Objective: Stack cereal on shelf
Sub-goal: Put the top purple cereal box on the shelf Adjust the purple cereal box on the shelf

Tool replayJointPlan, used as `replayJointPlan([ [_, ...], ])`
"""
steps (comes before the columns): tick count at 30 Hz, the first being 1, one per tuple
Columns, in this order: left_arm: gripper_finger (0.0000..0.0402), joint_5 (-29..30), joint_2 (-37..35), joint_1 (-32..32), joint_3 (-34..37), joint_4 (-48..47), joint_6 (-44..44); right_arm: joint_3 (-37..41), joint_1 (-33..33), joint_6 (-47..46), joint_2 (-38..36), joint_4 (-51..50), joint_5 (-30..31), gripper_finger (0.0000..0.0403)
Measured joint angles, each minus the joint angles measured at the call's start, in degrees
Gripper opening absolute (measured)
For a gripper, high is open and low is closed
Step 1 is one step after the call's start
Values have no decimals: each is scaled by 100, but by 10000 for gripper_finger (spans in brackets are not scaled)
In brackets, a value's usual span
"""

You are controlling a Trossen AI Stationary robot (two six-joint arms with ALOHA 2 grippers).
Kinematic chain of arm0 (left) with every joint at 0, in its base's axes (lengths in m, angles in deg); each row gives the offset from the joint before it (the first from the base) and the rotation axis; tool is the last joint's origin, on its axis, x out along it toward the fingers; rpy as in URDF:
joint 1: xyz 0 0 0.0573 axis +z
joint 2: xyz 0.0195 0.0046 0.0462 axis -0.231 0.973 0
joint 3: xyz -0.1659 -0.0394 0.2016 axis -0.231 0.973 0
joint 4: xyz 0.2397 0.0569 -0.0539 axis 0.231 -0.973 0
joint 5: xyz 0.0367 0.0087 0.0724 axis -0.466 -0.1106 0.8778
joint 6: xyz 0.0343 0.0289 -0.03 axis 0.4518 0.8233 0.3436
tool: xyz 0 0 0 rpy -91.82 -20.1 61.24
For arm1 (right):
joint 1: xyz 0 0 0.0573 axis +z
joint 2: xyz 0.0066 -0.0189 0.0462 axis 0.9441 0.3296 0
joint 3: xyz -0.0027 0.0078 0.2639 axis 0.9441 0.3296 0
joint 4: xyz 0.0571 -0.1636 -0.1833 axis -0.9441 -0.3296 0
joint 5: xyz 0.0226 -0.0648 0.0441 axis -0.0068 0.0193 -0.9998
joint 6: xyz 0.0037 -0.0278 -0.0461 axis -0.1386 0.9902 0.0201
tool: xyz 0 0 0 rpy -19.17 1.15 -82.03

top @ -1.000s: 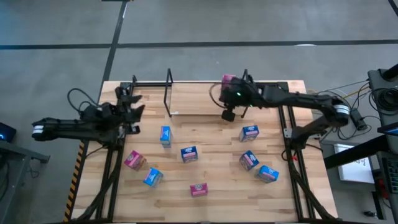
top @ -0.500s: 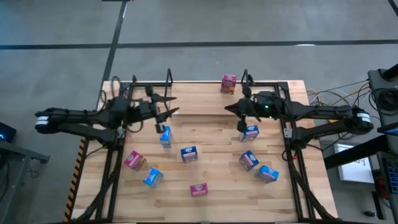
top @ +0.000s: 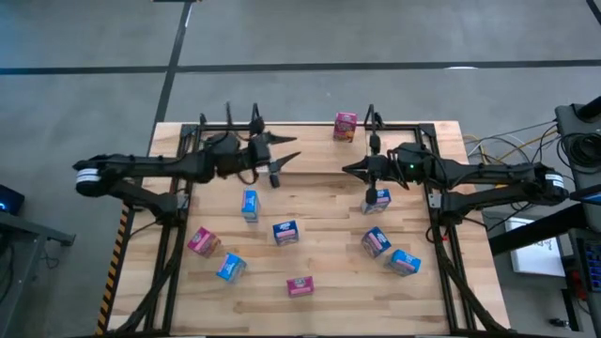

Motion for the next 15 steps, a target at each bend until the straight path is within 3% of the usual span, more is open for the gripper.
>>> replayJointPlan([
  [5,159,-707,685,493,-573,-82,-13,188,2,158,-48,207,-312,9],
  [15,162,-2239,2111,1618,-2140,-403,-28,443,2,348,-236,403,-335,9],
])
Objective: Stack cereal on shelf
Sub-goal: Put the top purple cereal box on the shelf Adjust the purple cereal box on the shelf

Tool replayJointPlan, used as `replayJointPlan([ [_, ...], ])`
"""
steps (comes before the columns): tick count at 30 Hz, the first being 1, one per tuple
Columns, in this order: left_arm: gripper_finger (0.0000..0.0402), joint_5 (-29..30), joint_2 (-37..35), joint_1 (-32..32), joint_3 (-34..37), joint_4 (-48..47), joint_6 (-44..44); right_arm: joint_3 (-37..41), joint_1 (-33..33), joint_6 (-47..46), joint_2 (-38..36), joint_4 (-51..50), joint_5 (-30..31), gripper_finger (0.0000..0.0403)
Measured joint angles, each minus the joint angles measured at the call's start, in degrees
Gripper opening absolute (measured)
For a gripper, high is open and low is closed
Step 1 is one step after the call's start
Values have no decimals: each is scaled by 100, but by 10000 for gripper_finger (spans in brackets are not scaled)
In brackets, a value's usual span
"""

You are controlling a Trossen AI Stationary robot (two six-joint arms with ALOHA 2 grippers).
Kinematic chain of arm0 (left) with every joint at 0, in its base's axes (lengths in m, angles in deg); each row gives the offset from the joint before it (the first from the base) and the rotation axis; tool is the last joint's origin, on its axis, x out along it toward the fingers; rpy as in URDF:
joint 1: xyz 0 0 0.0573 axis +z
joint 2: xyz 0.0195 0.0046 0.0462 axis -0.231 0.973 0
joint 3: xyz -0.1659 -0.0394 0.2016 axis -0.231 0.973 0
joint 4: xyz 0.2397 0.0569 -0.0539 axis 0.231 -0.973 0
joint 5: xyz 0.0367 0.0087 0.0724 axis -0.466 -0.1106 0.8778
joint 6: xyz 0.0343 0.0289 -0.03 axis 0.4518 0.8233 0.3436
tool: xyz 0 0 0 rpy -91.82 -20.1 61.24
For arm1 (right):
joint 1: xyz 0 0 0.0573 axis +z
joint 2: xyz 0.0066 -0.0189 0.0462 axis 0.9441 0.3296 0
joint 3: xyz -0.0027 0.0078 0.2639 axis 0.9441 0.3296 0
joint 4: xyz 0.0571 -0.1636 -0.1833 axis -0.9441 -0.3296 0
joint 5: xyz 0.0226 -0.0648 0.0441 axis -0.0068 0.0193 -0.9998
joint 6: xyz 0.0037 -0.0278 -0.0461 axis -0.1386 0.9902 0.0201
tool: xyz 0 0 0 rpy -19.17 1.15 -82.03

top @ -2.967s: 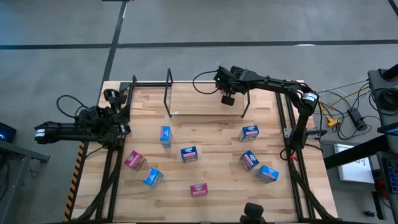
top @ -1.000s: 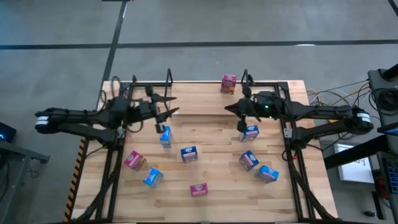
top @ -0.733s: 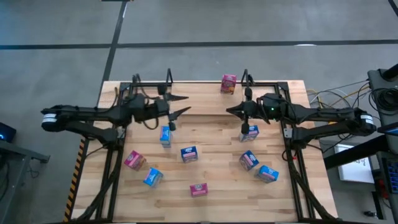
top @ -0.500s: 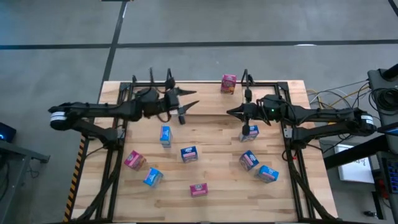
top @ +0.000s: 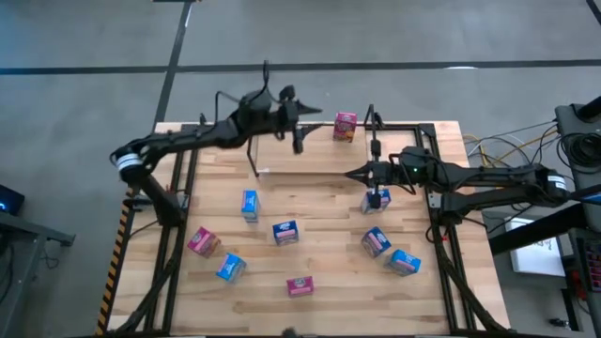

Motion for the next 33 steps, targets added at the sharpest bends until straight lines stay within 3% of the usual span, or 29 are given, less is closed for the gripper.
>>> replayJointPlan([
  [5,189,-827,773,508,-1086,-710,-49,4,-1,8,-87,-86,0,9],
  [15,256,-1431,2255,927,-2910,-1639,37,4,-11,-31,-134,-307,22,9],
  [22,258,-1617,3127,965,-4185,-2801,359,22,-11,-173,-132,-332,37,9],
  [30,254,-2655,4141,960,-6164,-5106,929,53,-11,-271,-130,-510,43,9],
  [33,235,-2725,3970,950,-5763,-5018,1082,57,-11,-360,-130,-549,44,9],
])
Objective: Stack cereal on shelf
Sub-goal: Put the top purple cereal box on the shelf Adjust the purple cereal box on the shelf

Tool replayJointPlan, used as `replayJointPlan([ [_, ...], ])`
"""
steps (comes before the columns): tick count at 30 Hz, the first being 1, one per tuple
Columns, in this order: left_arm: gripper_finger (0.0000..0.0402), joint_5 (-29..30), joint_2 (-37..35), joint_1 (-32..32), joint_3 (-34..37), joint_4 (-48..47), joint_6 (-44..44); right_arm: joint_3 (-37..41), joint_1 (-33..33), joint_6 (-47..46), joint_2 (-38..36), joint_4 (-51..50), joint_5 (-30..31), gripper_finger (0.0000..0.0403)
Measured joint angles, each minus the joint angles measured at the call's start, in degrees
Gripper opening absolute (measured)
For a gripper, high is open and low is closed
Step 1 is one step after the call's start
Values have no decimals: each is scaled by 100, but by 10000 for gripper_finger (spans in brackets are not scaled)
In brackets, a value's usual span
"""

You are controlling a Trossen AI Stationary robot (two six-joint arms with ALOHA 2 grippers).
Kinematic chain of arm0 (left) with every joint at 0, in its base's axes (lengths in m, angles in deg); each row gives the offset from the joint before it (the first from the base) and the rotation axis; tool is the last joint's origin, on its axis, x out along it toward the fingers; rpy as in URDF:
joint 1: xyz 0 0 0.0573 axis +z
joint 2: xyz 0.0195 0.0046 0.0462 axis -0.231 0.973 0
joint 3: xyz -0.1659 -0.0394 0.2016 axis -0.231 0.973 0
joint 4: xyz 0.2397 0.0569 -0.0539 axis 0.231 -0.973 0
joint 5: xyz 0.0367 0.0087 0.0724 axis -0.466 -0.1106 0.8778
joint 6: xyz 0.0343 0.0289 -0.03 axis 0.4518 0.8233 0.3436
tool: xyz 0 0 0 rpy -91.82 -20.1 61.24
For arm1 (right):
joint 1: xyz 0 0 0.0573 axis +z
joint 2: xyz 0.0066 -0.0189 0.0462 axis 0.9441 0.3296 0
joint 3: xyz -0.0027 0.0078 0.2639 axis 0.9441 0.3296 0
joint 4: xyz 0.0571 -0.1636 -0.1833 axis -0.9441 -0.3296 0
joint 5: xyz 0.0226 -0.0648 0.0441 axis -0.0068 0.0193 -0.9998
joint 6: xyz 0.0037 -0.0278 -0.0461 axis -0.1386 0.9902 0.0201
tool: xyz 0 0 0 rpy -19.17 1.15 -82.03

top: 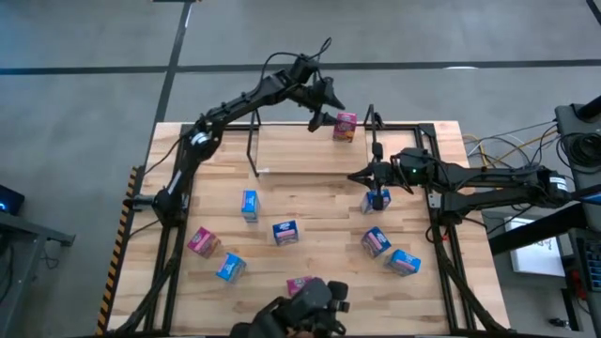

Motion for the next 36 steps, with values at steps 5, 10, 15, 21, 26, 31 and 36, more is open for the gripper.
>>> replayJointPlan([
  [5,163,351,-101,-112,210,-184,277,7,0,-19,-4,-61,0,9],
  [10,82,957,-80,-288,211,-156,459,9,0,-51,-4,-74,0,9],
  [15,95,921,-77,-277,144,-113,456,9,0,-50,-4,-72,0,9],
  [21,199,1088,-60,-200,137,64,155,9,0,49,-4,-73,0,9],
  [26,294,1305,111,-184,142,331,-50,9,0,146,-21,-68,0,9],
  [31,333,1321,107,-133,144,389,-40,11,0,182,-106,-85,0,9],
  [36,329,1303,183,-109,142,391,-77,11,0,213,-253,-125,0,9],
])
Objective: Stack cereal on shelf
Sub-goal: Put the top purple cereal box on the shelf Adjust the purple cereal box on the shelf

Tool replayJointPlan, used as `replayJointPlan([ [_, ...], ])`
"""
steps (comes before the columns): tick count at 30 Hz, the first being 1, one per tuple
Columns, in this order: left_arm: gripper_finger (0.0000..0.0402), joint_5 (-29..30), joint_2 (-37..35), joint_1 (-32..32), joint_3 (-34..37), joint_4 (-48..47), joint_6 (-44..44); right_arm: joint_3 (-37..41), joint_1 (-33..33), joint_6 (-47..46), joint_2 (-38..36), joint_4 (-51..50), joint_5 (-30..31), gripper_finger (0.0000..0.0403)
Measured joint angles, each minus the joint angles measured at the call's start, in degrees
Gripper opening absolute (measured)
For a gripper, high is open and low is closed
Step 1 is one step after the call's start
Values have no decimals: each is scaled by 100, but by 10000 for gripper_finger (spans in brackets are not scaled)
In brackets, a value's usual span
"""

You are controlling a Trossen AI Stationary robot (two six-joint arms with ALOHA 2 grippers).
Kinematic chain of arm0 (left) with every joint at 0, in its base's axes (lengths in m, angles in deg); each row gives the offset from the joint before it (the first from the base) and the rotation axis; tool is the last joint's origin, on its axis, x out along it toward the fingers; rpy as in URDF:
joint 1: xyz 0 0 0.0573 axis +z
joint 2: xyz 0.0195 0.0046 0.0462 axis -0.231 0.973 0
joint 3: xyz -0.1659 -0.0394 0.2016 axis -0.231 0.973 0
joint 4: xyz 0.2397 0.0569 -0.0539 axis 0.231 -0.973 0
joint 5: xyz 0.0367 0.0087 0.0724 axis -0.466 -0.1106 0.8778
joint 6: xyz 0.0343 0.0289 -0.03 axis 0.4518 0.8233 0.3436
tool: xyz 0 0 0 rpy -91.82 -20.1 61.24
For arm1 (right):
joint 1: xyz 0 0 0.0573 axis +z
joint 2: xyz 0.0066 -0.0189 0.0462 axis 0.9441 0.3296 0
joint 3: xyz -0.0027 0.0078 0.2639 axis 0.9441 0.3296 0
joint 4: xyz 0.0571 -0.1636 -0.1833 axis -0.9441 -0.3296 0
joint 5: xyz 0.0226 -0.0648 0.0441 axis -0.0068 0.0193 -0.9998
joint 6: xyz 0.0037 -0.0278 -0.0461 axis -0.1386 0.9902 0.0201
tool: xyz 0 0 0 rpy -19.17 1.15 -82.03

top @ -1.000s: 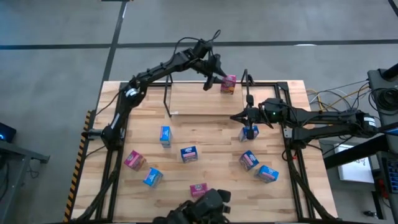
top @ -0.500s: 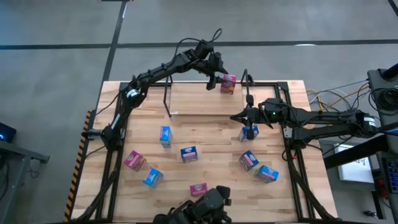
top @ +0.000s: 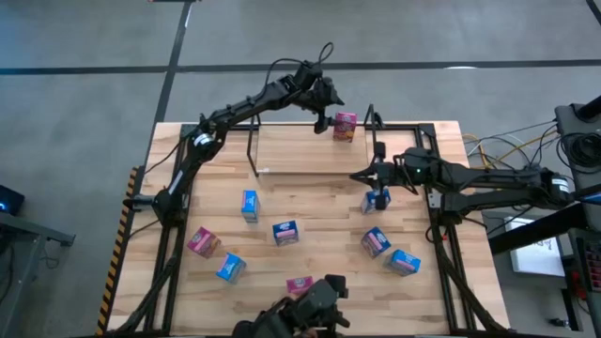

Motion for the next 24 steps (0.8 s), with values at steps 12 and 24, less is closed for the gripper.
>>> replayJointPlan([
  [12,303,54,155,39,2,131,-256,0,0,-19,-309,-269,0,9],
  [24,260,177,291,37,4,162,-475,0,0,-67,-309,-263,0,9],
])
